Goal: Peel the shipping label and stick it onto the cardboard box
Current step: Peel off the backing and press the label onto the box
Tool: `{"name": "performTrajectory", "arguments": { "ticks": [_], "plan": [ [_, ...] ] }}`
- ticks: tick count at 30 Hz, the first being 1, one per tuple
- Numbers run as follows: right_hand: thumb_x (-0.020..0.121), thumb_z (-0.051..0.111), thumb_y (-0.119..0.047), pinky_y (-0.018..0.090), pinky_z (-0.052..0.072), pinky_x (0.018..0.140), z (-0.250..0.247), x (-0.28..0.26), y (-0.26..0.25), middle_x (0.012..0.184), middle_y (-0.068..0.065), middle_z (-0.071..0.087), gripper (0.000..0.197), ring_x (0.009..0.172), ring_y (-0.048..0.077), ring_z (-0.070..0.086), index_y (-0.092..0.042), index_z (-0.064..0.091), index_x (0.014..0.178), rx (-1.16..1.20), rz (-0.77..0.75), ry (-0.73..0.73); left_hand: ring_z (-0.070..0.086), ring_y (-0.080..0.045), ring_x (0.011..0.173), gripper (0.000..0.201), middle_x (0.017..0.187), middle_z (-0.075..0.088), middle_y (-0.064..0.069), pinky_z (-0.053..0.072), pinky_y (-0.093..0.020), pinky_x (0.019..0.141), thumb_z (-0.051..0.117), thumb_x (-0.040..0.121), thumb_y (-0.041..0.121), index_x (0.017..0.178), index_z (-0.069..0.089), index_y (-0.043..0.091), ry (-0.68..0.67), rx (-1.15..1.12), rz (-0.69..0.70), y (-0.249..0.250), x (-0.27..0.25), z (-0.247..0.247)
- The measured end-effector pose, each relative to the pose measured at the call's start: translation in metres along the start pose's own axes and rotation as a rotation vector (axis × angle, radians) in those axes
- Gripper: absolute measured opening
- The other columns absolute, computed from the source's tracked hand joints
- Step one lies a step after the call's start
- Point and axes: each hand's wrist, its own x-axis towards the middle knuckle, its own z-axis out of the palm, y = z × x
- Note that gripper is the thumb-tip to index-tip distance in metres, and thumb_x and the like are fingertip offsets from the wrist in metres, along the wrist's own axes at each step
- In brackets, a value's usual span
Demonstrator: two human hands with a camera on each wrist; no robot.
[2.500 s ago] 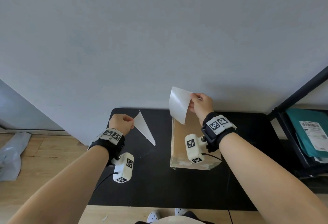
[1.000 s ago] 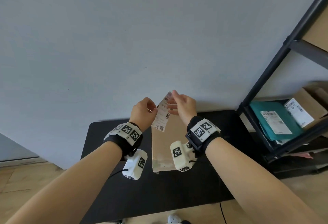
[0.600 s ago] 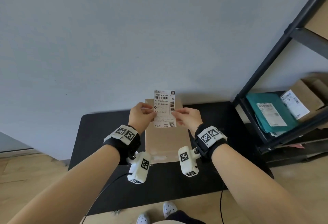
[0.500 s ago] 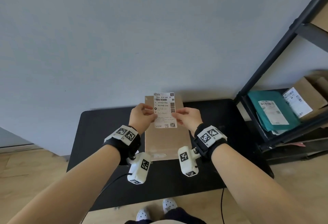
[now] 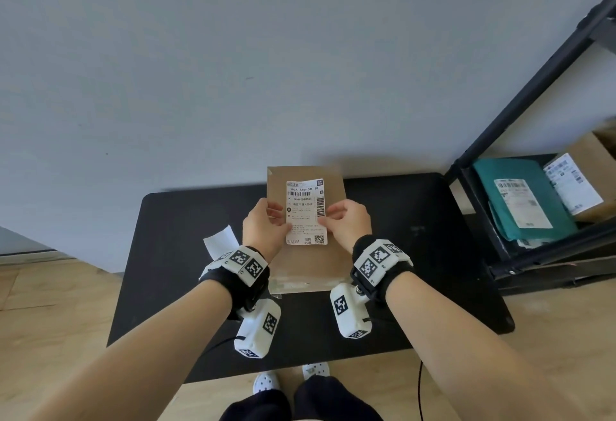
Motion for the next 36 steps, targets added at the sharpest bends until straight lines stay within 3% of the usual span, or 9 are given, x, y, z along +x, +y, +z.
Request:
{"name": "performTrajectory", "arguments": {
  "ticks": [3, 7, 11, 15, 22, 26, 29, 33, 36],
  "plan": [
    [0.078, 0.075, -0.017, 0.029, 0.051, 0.077, 0.001, 0.000, 0.000, 0.084, -0.003, 0.062, 0.022, 0.081, 0.015, 0.062, -0.014, 0.063, 0.096, -0.038, -0.009, 0.010, 0.053, -0.003, 0.065, 0.027, 0.088, 0.060, 0.001, 0.039, -0.010, 0.058, 0.070, 0.077, -0.001, 0.096, 0.057, 0.012, -0.014, -0.003, -0.005, -0.001, 0.000, 0.002],
    [0.079, 0.074, -0.017, 0.026, 0.047, 0.071, 0.001, 0.000, -0.001, 0.085, -0.003, 0.062, 0.025, 0.079, 0.014, 0.061, -0.012, 0.062, 0.100, -0.052, -0.005, 0.011, 0.055, -0.007, 0.068, 0.026, 0.086, 0.059, 0.003, 0.039, -0.009, 0.058, 0.070, 0.077, -0.001, 0.093, 0.056, 0.014, -0.028, 0.005, 0.004, -0.002, 0.000, 0.003],
    [0.080, 0.074, -0.018, 0.027, 0.048, 0.072, 0.003, 0.000, 0.000, 0.086, -0.004, 0.062, 0.031, 0.080, 0.014, 0.061, -0.013, 0.059, 0.106, -0.071, -0.002, 0.019, 0.052, -0.002, 0.064, 0.028, 0.088, 0.061, 0.002, 0.038, -0.009, 0.056, 0.071, 0.076, -0.001, 0.096, 0.057, 0.012, -0.028, 0.016, 0.019, -0.003, -0.002, 0.003],
    [0.081, 0.073, -0.019, 0.027, 0.048, 0.072, 0.004, 0.000, -0.001, 0.091, -0.001, 0.068, 0.033, 0.080, 0.014, 0.061, -0.013, 0.057, 0.109, -0.118, -0.016, 0.014, 0.056, -0.010, 0.073, 0.028, 0.092, 0.060, -0.001, 0.040, -0.009, 0.058, 0.069, 0.077, -0.003, 0.098, 0.057, 0.011, -0.051, 0.035, 0.030, -0.001, -0.004, 0.004],
    [0.082, 0.071, -0.020, 0.028, 0.050, 0.071, 0.003, 0.000, -0.003, 0.097, 0.002, 0.071, 0.034, 0.083, 0.016, 0.065, -0.014, 0.056, 0.112, -0.185, -0.032, 0.000, 0.055, -0.011, 0.074, 0.029, 0.095, 0.061, -0.005, 0.039, -0.008, 0.057, 0.070, 0.075, -0.004, 0.093, 0.055, 0.013, -0.075, 0.075, 0.057, -0.001, -0.001, 0.003],
    [0.081, 0.072, -0.024, 0.032, 0.054, 0.074, 0.006, -0.001, -0.003, 0.096, 0.001, 0.070, 0.036, 0.087, 0.018, 0.067, -0.016, 0.056, 0.113, -0.232, -0.024, 0.000, 0.056, -0.016, 0.091, 0.031, 0.099, 0.060, -0.002, 0.048, -0.024, 0.073, 0.074, 0.074, 0.007, 0.100, 0.060, 0.014, -0.068, 0.209, 0.099, -0.001, 0.001, 0.000],
    [0.080, 0.072, -0.026, 0.030, 0.051, 0.074, 0.001, -0.002, -0.004, 0.103, 0.002, 0.066, 0.037, 0.091, 0.019, 0.064, -0.016, 0.056, 0.112, -0.272, -0.036, 0.024, 0.046, -0.020, 0.115, 0.035, 0.111, 0.055, -0.001, 0.042, -0.028, 0.080, 0.075, 0.074, 0.017, 0.107, 0.063, 0.021, -0.076, 0.317, 0.126, -0.004, 0.000, -0.008],
    [0.087, 0.062, -0.022, 0.028, 0.049, 0.077, -0.005, -0.012, -0.004, 0.112, 0.000, 0.061, 0.026, 0.097, 0.016, 0.060, -0.015, 0.058, 0.112, -0.346, -0.321, 0.018, 0.032, -0.021, 0.134, 0.034, 0.138, 0.049, -0.001, 0.038, -0.035, 0.104, 0.068, 0.083, 0.025, 0.117, 0.067, 0.024, -0.185, 0.470, 0.269, -0.013, -0.008, -0.023],
    [0.092, 0.052, -0.018, 0.031, 0.049, 0.092, -0.004, -0.025, -0.003, 0.131, 0.000, 0.057, 0.034, 0.114, 0.018, 0.057, -0.013, 0.056, 0.125, -0.498, -0.512, -0.161, 0.026, -0.021, 0.141, 0.043, 0.149, 0.040, 0.000, 0.031, -0.040, 0.114, 0.064, 0.085, 0.032, 0.128, 0.060, 0.029, -0.319, 0.593, 0.359, -0.023, -0.014, -0.031]
  ]
}}
